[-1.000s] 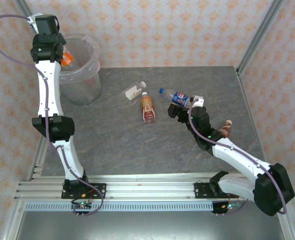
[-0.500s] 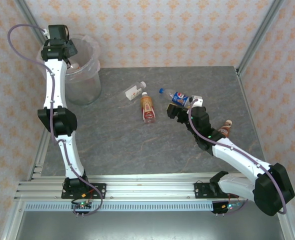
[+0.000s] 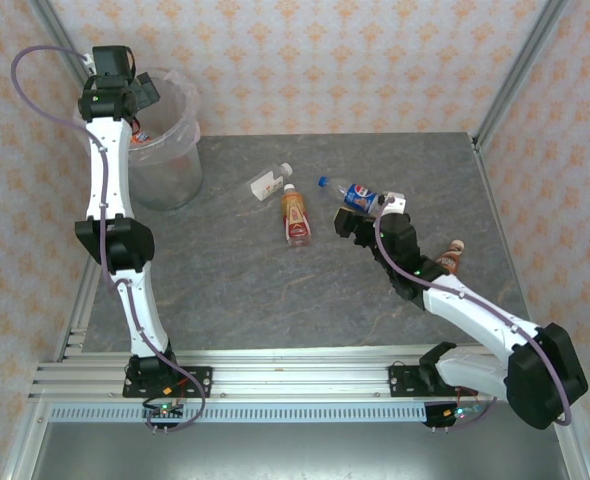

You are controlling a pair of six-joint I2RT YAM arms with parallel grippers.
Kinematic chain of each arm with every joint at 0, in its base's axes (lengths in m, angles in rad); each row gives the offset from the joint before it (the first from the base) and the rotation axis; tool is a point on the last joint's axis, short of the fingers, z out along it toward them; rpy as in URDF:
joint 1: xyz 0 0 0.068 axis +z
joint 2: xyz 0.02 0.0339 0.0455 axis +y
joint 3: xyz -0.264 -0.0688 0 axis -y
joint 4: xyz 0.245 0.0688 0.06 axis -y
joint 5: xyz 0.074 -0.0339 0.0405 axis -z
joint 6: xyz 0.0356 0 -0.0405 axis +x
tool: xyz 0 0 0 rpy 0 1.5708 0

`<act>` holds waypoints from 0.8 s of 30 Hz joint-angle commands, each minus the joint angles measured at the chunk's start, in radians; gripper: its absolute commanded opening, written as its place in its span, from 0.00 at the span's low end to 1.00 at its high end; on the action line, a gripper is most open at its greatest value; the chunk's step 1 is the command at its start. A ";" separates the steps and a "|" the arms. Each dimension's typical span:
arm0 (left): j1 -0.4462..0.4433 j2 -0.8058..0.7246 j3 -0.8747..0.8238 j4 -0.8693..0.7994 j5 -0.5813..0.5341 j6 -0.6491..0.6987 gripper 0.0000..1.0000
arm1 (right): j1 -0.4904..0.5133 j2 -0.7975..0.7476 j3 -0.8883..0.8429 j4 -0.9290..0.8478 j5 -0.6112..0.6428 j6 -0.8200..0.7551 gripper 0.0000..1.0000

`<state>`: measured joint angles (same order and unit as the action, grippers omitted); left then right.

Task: Put the plastic bottles in the bin

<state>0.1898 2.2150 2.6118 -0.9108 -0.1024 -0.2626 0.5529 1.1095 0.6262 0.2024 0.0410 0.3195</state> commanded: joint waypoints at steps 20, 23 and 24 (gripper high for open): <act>-0.236 -0.512 -0.565 0.287 0.206 -0.078 1.00 | -0.228 -0.065 0.101 -0.444 0.081 0.062 0.99; -0.273 -0.590 -0.697 0.355 0.226 -0.119 1.00 | -0.290 -0.072 0.104 -0.525 0.068 0.115 0.99; -0.288 -0.618 -0.744 0.379 0.228 -0.132 1.00 | -0.315 -0.075 0.104 -0.556 0.062 0.129 0.99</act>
<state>-0.0723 1.6600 1.9511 -0.6384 0.0975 -0.3412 0.2817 1.0512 0.7071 -0.2245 0.1020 0.3943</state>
